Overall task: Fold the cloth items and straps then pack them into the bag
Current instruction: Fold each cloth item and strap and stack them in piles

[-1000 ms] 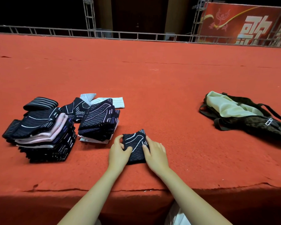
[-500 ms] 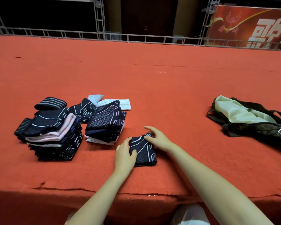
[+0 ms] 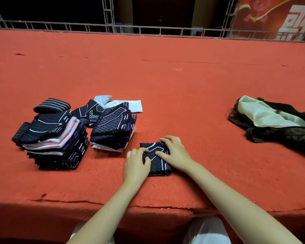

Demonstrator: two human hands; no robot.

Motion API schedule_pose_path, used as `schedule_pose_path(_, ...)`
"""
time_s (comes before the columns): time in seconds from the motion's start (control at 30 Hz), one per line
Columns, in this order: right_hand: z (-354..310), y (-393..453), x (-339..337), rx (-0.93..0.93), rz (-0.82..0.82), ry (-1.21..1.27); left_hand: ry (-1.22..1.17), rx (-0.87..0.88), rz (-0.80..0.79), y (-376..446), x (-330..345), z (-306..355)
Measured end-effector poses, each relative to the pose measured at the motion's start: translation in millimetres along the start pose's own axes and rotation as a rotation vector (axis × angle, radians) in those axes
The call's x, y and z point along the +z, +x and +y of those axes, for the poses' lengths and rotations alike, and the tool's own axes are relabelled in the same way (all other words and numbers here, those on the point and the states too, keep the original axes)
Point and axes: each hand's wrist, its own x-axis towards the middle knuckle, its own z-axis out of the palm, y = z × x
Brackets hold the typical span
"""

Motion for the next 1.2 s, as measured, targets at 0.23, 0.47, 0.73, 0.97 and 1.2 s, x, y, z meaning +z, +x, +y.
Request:
schedule_pose_path(0.23, -11.3, -29.6, 9.4, 0.213, -0.008, -0.220, 0.050, -0.075, 0.053, -3.2, -1.2, 0.5)
schedule_pose_path(0.47, -30.8, -32.6, 3.8, 0.220, 0.018, 0.026, 0.158, -0.132, -0.112, 2.8, -5.4, 13.1)
schedule_pose_path(0.73, -79.1, 6.7, -55.3, 0.140, 0.167, 0.892, -0.466, 0.034, 0.025, 38.7, -85.3, 55.6)
schedule_pose_path(0.97, -159.2, 89.2, -61.7, 0.208, 0.096, 0.755, -0.351, -0.088, 0.259, 102.4, -161.6, 30.3)
schedule_pose_path(1.2, -152.4, 105.8, -22.8, 0.255, 0.089, 0.085, -0.019, -0.271, 0.075, 111.4, -126.3, -42.5)
